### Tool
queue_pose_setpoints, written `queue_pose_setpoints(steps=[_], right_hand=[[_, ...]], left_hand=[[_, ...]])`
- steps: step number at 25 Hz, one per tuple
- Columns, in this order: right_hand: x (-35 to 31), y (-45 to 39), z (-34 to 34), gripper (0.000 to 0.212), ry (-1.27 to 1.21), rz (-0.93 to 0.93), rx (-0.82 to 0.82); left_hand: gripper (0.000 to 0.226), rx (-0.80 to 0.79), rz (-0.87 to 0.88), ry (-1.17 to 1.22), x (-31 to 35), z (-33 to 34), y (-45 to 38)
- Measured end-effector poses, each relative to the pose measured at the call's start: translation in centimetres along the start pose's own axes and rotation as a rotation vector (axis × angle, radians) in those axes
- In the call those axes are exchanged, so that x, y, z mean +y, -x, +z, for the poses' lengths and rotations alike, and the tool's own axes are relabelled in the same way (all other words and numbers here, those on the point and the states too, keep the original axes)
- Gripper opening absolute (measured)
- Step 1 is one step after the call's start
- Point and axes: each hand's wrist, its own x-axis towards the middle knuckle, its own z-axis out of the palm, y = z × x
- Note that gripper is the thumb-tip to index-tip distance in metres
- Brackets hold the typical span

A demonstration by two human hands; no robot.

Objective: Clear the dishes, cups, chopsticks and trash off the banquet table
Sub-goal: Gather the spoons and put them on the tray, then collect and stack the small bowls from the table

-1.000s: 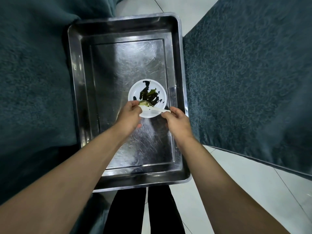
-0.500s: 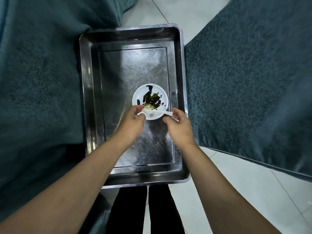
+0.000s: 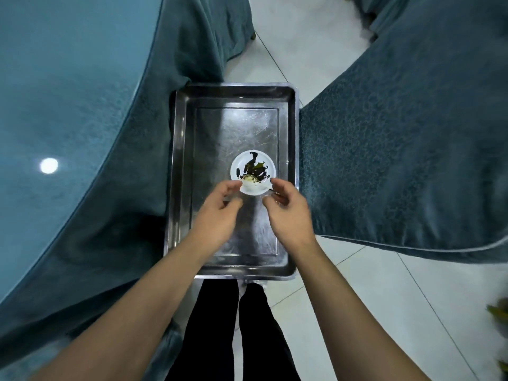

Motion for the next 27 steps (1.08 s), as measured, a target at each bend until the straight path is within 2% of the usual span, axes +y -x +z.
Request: queue_pose_setpoints(steps=[5,15,27], right_hand=[[-3.6,5.2,-1.2,0.036,-0.012,-0.086,-0.025],[-10.3,12.2,-2.5,0.035,-0.024,-0.245,-0.073],[-16.8,17.9,-0.4,0.034,0.029,-0.465,-0.242]], left_hand=[[0.038,0.03,0.057,0.035,2.3,-2.1,5.9],[0.035,0.093,0.24,0.032,6.6,-6.4,14.9],[0.033,0.316,0.279,0.177,7.6,-10.9,21.9]])
